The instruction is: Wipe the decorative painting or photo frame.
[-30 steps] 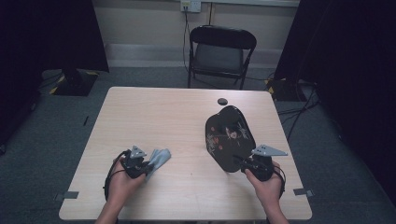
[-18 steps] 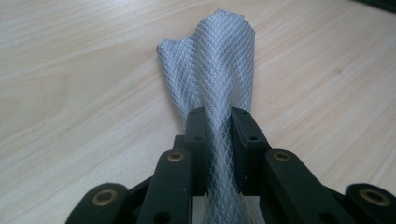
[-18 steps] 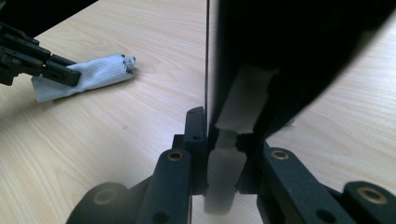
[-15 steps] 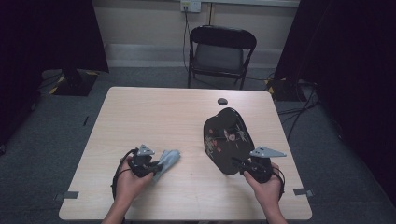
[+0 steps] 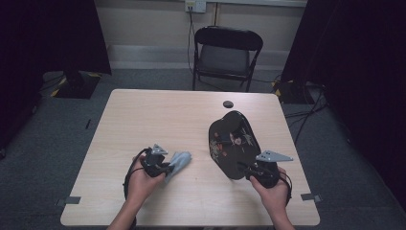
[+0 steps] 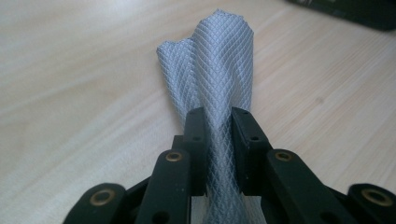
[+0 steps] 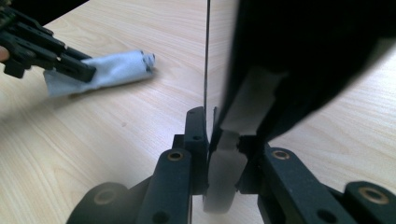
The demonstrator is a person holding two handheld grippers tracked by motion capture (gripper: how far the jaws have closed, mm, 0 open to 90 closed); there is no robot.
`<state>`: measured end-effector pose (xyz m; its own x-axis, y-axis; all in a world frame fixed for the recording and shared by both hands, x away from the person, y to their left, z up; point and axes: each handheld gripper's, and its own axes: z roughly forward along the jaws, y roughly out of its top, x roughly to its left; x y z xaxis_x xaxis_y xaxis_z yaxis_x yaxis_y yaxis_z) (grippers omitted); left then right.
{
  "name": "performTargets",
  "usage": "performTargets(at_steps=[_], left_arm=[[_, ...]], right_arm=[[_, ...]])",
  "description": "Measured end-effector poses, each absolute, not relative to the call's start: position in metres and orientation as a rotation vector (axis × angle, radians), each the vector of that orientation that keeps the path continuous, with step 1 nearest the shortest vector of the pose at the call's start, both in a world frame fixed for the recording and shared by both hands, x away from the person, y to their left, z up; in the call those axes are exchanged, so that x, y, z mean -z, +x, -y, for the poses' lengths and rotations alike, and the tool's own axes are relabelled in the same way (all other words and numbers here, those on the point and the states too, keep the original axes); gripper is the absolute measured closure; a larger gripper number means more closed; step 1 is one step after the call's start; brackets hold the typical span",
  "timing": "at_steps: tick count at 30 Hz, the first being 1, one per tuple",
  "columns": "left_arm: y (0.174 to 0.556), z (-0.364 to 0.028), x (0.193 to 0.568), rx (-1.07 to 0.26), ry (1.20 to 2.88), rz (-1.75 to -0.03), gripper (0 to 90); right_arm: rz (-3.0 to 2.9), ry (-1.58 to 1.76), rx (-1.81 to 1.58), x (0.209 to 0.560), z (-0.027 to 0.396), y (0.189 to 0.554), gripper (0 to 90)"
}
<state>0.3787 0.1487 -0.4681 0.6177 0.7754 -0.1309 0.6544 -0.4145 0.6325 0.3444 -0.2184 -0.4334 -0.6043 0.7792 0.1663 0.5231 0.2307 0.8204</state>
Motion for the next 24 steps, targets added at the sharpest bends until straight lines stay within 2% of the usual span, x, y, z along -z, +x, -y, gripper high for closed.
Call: performTargets(at_steps=[2, 4, 5, 7, 8, 11, 14, 18, 22, 23, 24], left_arm=[[0.38, -0.149, 0.473, -0.236, 2.213, -1.128, 75.6], [0.38, -0.15, 0.474, -0.246, 2.206, -1.138, 68.4], [0.38, -0.15, 0.473, -0.264, 2.225, -1.142, 68.4], [0.379, -0.149, 0.47, -0.268, 2.244, -1.148, 60.3], [0.378, -0.149, 0.467, -0.284, 2.258, -1.159, 60.3], [0.378, -0.15, 0.462, -0.331, 2.307, -1.171, 52.1], [0.376, -0.153, 0.457, -0.378, 2.316, -1.149, 50.0], [0.378, -0.157, 0.469, -0.334, 2.315, -1.176, 44.7], [0.376, -0.158, 0.472, -0.314, 2.291, -1.165, 47.4], [0.375, -0.158, 0.472, -0.3, 2.279, -1.157, 55.9], [0.375, -0.158, 0.472, -0.3, 2.279, -1.157, 56.1]], right_arm=[[-2.23, 1.21, -1.31, 0.433, 0.218, 0.345, 78.5], [-2.232, 1.213, -1.312, 0.433, 0.219, 0.344, 78.4], [-2.233, 1.211, -1.312, 0.433, 0.219, 0.344, 78.4], [-2.235, 1.205, -1.312, 0.433, 0.219, 0.345, 78.4], [-2.235, 1.205, -1.312, 0.433, 0.219, 0.345, 78.4], [-2.24, 1.203, -1.309, 0.433, 0.219, 0.344, 78.3], [-2.239, 1.203, -1.308, 0.433, 0.219, 0.344, 78.4], [-2.239, 1.198, -1.307, 0.433, 0.219, 0.345, 78.3], [-2.241, 1.199, -1.304, 0.433, 0.219, 0.344, 78.3], [-2.24, 1.195, -1.305, 0.433, 0.219, 0.344, 78.3], [-2.24, 1.195, -1.305, 0.433, 0.219, 0.344, 78.3]])
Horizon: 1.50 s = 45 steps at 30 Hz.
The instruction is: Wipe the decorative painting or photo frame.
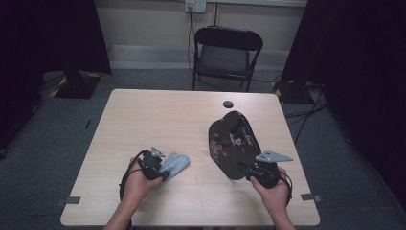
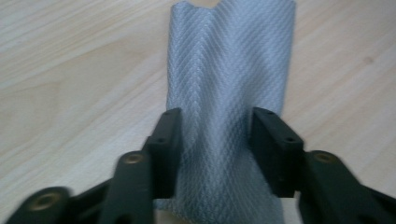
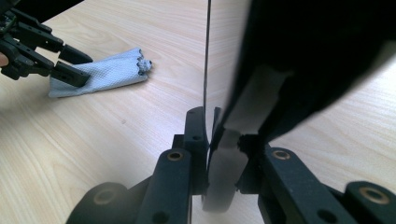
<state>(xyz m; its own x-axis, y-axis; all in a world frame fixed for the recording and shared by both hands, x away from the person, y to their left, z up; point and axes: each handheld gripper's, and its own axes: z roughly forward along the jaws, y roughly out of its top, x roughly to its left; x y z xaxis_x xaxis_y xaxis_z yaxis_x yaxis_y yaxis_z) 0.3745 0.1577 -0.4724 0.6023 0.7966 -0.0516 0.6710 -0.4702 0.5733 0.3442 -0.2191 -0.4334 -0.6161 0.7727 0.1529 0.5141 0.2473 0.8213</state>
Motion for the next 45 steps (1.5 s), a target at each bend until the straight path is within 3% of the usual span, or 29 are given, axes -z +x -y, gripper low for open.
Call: performTargets(at_steps=[4, 5, 7, 10, 22, 37, 45], left_arm=[[0.373, -0.16, 0.473, -0.24, 2.248, -1.154, 66.7], [0.373, -0.159, 0.472, -0.2, 2.248, -1.162, 77.1], [0.374, -0.157, 0.472, -0.204, 2.253, -1.159, 79.1], [0.374, -0.151, 0.467, -0.2, 2.286, -1.154, 79.4], [0.388, -0.132, 0.425, -0.158, 2.164, -1.102, 79.5], [0.414, -0.1, 0.339, -0.343, 2.053, -1.015, 79.3], [0.424, -0.075, 0.32, -0.348, 2.012, -0.965, 79.2]], right_arm=[[-2.239, 1.199, -1.309, 0.434, 0.219, 0.344, 78.4], [-2.242, 1.202, -1.306, 0.433, 0.219, 0.344, 78.4], [-2.241, 1.197, -1.305, 0.433, 0.219, 0.345, 78.5], [-2.241, 1.201, -1.308, 0.433, 0.219, 0.345, 78.5], [-2.246, 1.203, -1.302, 0.433, 0.219, 0.345, 78.5], [-2.246, 1.206, -1.289, 0.432, 0.217, 0.345, 78.6], [-2.247, 1.201, -1.287, 0.432, 0.217, 0.345, 78.5]])
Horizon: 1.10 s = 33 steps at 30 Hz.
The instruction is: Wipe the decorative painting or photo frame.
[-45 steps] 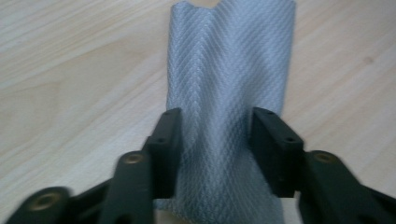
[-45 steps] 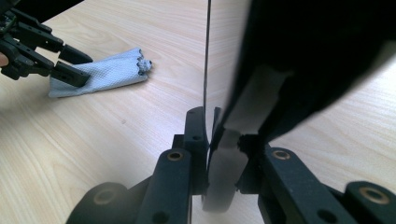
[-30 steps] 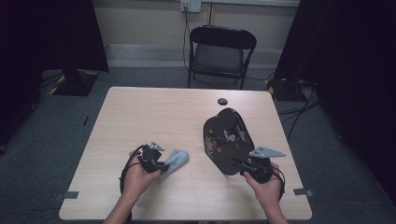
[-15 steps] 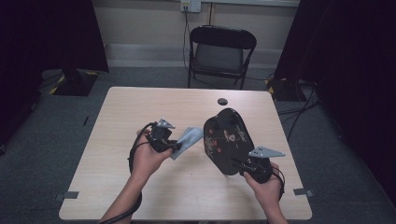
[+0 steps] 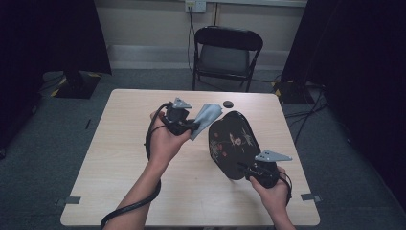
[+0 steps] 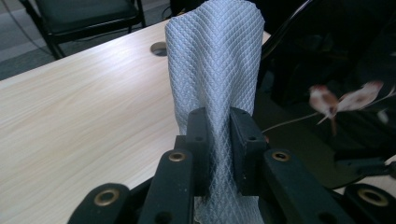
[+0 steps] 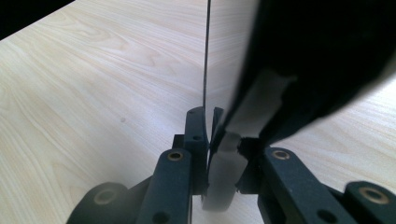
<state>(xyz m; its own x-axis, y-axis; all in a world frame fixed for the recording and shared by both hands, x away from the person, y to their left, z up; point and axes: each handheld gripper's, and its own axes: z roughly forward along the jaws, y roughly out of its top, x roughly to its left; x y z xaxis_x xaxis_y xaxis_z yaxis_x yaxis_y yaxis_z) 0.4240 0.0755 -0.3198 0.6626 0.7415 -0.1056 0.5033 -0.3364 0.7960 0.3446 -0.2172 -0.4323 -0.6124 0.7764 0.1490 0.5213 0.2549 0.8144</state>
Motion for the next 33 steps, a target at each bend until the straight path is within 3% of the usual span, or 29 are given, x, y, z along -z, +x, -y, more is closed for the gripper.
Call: performTargets(at_steps=[6, 33], left_arm=[[0.424, -0.056, 0.345, -0.305, 2.086, -0.963, 79.3], [0.412, -0.043, 0.438, -0.194, 2.267, -0.992, 79.6]], right_arm=[[-2.249, 1.198, -1.287, 0.432, 0.217, 0.345, 78.5], [-2.25, 1.199, -1.284, 0.432, 0.217, 0.345, 78.5]])
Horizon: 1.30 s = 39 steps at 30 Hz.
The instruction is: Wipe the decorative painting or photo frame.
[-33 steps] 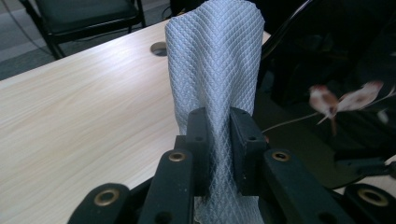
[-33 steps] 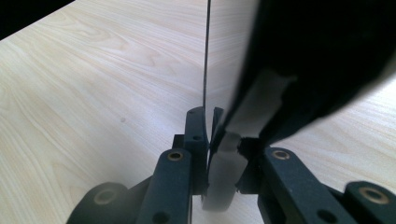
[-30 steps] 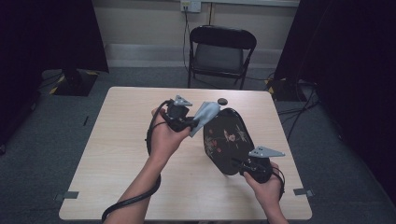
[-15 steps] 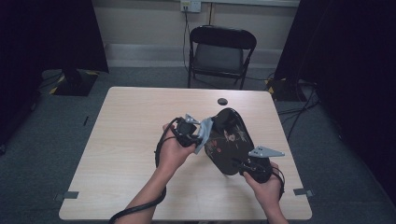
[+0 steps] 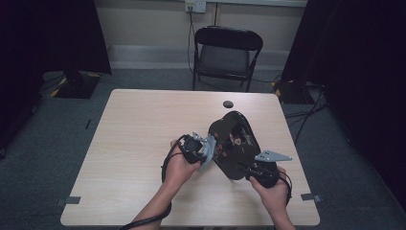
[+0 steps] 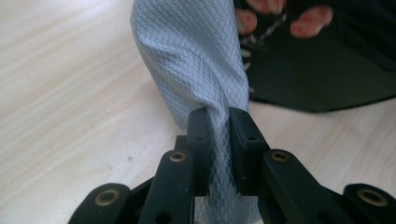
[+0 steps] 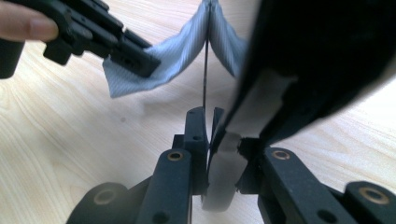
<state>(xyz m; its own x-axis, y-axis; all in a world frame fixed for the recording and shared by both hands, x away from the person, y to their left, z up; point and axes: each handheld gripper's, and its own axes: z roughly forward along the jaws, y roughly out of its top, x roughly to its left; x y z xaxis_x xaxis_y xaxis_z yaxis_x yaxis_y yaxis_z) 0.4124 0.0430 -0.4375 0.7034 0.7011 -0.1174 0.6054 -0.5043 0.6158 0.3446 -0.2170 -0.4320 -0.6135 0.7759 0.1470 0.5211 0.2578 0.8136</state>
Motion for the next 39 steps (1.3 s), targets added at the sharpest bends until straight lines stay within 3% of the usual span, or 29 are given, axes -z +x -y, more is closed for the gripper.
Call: performTargets(at_steps=[15, 25, 31, 39], left_arm=[[0.396, -0.057, 0.461, -0.122, 2.299, -1.019, 79.6], [0.402, -0.08, 0.397, -0.233, 2.163, -1.012, 79.6], [0.407, -0.069, 0.351, -0.322, 2.12, -0.941, 79.2], [0.409, -0.048, 0.344, -0.33, 2.142, -0.876, 79.2]], right_arm=[[-2.25, 1.21, -1.279, 0.431, 0.216, 0.345, 78.5], [-2.251, 1.203, -1.276, 0.431, 0.216, 0.345, 78.4], [-2.252, 1.204, -1.27, 0.431, 0.215, 0.345, 78.4], [-2.25, 1.2, -1.272, 0.431, 0.216, 0.345, 78.4]])
